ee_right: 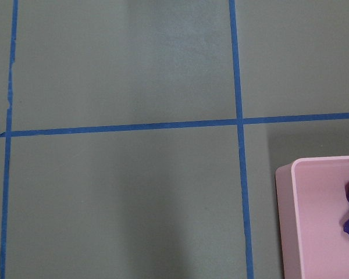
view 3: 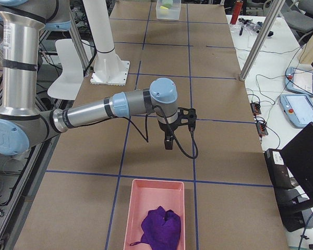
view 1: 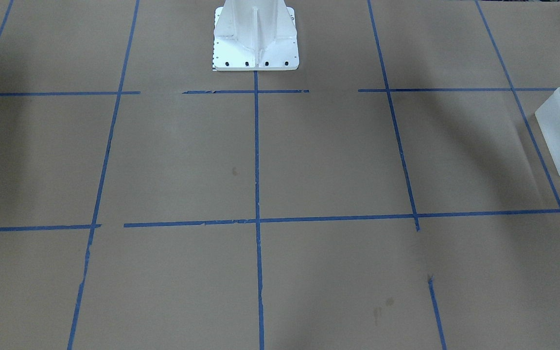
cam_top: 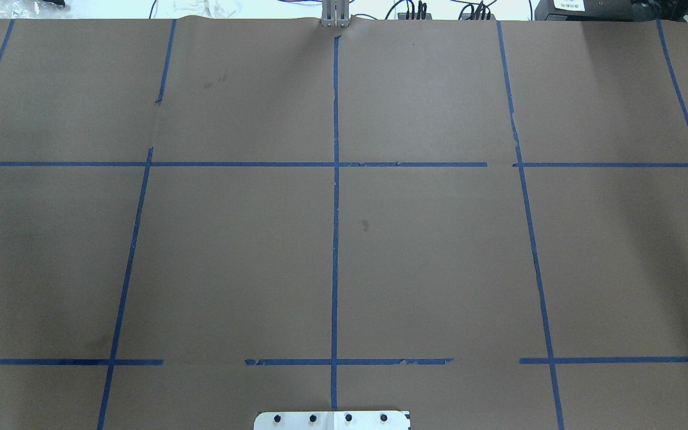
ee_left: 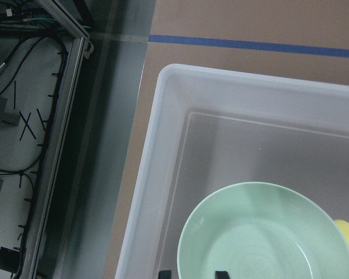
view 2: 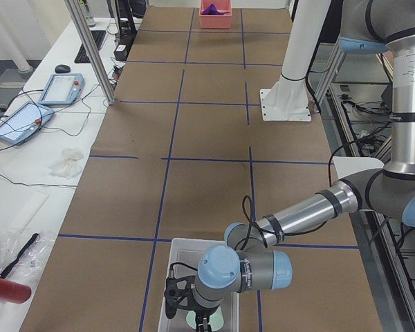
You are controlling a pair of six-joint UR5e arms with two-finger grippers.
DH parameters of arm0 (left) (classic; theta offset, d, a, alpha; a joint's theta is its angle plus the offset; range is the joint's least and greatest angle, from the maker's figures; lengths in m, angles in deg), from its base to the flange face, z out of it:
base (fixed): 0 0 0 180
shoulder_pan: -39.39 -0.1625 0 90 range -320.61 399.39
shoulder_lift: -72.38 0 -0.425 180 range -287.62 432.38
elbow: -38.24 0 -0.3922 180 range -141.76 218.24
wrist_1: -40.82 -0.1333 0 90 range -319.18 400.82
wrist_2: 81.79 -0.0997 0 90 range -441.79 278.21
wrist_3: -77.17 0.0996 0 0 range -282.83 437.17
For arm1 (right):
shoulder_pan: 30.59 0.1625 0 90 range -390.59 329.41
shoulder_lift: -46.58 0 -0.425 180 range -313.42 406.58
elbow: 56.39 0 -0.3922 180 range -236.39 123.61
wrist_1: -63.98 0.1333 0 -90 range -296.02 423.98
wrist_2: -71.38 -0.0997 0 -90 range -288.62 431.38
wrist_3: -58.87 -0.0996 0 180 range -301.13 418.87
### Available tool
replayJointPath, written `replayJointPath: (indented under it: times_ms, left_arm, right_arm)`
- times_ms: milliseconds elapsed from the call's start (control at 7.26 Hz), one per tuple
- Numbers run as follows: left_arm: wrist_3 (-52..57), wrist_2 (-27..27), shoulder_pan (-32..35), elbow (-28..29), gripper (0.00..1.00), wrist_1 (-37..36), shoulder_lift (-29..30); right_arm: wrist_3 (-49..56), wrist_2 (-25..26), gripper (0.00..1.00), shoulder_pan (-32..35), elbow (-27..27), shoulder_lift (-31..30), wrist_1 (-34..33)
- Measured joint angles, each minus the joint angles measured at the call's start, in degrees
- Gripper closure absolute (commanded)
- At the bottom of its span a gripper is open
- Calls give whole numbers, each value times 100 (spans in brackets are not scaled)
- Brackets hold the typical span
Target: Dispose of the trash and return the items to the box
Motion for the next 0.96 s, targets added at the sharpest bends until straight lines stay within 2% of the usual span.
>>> replayJointPath:
  times_ms: [551, 964]
  left_arm:
    - [-316, 162, -132, -801, 0, 79, 296]
    - [-1626, 404, -1468, -1468, 0, 74, 516]
  right_arm:
    - [319, 258, 0, 8, 8, -548, 348]
    - [375, 275, 0, 9, 16, -706, 422]
